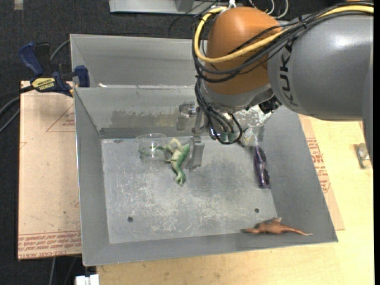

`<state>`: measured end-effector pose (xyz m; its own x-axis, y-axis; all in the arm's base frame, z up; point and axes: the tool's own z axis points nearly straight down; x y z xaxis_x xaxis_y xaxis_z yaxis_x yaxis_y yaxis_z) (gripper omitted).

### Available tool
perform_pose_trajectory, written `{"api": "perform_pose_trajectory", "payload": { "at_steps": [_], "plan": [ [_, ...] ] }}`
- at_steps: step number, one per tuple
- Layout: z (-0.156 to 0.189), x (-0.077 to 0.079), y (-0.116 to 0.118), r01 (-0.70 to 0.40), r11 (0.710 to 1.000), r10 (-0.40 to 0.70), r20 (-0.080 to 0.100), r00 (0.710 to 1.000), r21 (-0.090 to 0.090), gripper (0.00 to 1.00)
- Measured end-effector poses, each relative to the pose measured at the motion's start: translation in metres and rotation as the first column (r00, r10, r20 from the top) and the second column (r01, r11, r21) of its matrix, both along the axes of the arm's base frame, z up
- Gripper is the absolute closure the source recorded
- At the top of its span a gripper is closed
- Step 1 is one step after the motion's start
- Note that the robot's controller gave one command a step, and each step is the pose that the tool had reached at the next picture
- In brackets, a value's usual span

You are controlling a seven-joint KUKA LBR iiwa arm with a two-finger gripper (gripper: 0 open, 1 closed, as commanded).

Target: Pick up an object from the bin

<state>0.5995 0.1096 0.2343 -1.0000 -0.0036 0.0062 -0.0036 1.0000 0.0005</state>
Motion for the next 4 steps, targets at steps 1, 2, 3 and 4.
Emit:
{"api": "perform_pose_trajectory", "payload": {
  "at_steps": [1, 2, 3, 4],
  "plan": [
    [0.005, 0.001, -0.001, 0.003, 1.0, -0.003, 0.008, 1.0, 0.001, 0.0],
    [-0.078, -0.01, -0.014, -0.043, 0.999, 0.043, 0.007, 0.999, 0.001, 0.0],
    [-0.117, -0.006, -0.02, -0.052, 0.999, 0.052, 0.003, 0.999, 0.001, 0.0],
    [-0.144, 0.048, -0.027, -0.191, 0.982, 0.191, 0.013, 0.981, 0.001, 0.0]
  ]
}}
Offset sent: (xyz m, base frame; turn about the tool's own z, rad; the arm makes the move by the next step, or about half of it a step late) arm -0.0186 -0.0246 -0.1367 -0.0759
